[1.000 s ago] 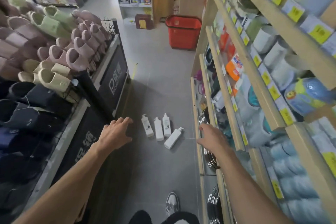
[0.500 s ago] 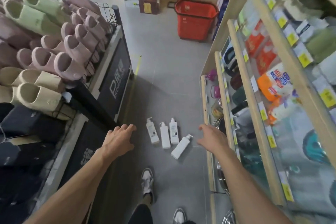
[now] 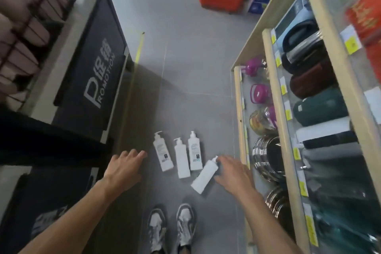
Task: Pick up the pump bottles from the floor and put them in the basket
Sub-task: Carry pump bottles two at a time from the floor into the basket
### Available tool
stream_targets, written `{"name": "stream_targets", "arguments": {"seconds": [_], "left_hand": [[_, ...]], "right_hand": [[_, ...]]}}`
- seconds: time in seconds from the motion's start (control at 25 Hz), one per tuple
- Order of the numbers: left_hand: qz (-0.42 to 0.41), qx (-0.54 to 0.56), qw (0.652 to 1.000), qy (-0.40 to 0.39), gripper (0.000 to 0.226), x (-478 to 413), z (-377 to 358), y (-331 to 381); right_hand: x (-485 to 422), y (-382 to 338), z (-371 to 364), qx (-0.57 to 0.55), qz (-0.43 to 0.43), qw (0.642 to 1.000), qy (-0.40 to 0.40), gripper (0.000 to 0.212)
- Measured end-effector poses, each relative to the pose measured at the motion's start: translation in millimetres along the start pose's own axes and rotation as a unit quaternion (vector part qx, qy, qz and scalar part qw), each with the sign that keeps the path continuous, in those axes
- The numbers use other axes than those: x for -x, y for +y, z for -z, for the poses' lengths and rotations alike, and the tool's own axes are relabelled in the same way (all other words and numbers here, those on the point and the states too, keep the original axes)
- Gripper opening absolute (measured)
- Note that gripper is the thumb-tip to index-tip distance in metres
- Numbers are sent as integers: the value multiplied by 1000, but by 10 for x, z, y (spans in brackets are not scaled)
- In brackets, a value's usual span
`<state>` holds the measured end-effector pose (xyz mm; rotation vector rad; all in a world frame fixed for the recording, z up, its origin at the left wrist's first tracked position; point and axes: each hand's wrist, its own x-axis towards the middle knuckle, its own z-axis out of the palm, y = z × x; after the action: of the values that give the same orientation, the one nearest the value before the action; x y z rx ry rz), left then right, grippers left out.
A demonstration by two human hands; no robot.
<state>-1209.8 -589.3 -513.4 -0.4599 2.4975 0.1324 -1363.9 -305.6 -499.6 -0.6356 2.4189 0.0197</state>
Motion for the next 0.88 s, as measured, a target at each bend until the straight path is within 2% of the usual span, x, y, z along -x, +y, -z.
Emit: {"name": "stream_targets", "arguments": {"seconds": [0.24, 0.36, 0.48, 0.6, 0.72, 0.88], "left_hand": [[-16, -13, 999, -33, 74, -1473, -1697, 129], [36, 33, 997, -67, 79, -2074, -2387, 120], [112, 147, 981, -57, 77, -2678, -3018, 87], [191, 281, 941, 2, 78, -3182, -3576, 124], [253, 411, 874, 59, 88, -3572, -3921, 235], [317, 512, 796, 59, 98, -3851, -4191, 362]], "right_hand": [[-1626, -1, -1582, 0, 31, 999, -40, 46], [-2204, -64, -2283, -17, 30, 998, -59, 49], [-2783, -133, -2899, -59, 23, 996, -60, 54], [-3235, -207, -3427, -101, 5, 994, -44, 60], [-3545, -303, -3829, -128, 4, 992, -1, 71], [-3761, -451, -4205, -143, -21, 988, 47, 89]]}}
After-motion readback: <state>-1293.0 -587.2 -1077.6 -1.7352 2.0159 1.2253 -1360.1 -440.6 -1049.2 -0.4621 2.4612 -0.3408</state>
